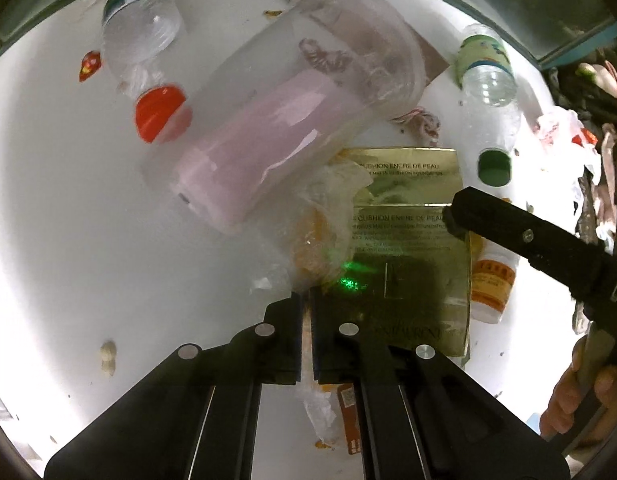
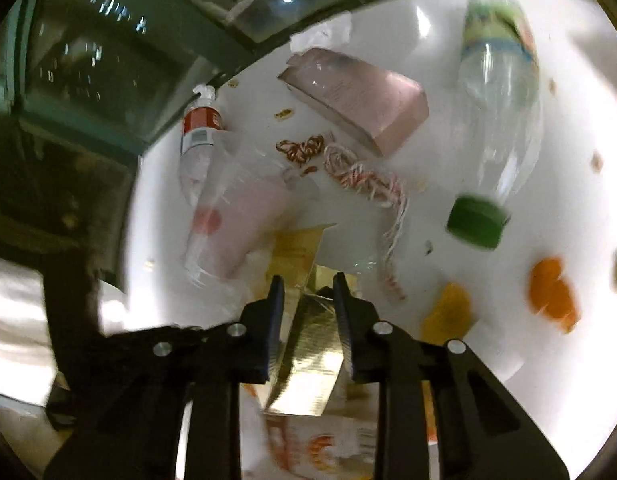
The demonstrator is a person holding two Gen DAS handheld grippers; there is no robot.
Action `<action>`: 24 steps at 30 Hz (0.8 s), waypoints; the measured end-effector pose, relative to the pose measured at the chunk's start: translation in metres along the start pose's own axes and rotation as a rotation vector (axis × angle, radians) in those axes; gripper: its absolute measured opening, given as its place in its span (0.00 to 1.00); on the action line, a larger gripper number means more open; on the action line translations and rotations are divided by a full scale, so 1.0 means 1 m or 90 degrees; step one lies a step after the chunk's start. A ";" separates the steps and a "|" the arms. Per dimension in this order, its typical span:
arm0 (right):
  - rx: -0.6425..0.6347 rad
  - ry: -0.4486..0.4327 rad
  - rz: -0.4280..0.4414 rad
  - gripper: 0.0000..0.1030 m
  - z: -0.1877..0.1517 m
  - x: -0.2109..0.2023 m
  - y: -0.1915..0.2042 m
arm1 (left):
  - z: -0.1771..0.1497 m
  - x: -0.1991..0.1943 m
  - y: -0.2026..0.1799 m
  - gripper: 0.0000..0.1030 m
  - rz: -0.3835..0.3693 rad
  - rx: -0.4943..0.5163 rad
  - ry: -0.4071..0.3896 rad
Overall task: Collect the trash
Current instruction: 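Grasp the gold box with the right gripper while the left gripper grasps the clear plastic bag, then lift the gold box and plastic bag with both grippers and carry them to the bin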
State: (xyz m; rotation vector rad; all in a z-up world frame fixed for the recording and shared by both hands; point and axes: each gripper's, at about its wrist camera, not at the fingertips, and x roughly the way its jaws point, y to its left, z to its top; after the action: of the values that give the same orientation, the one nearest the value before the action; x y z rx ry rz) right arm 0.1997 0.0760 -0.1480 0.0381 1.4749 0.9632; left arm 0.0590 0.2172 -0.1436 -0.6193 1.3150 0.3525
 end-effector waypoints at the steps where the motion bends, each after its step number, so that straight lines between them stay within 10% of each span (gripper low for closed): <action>1: 0.013 0.004 -0.002 0.26 -0.001 0.002 -0.002 | 0.000 0.002 -0.001 0.02 0.001 0.000 0.005; 10: -0.050 0.049 -0.067 0.64 -0.017 0.029 0.020 | -0.002 0.010 -0.003 0.00 -0.005 -0.001 0.011; 24: -0.096 0.037 -0.085 0.34 -0.011 0.031 0.023 | -0.010 0.010 0.002 0.00 0.001 0.017 0.034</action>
State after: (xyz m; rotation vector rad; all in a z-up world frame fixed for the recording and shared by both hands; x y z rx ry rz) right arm 0.1726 0.1022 -0.1622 -0.1970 1.4352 0.9705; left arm 0.0522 0.2117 -0.1553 -0.6084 1.3695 0.3215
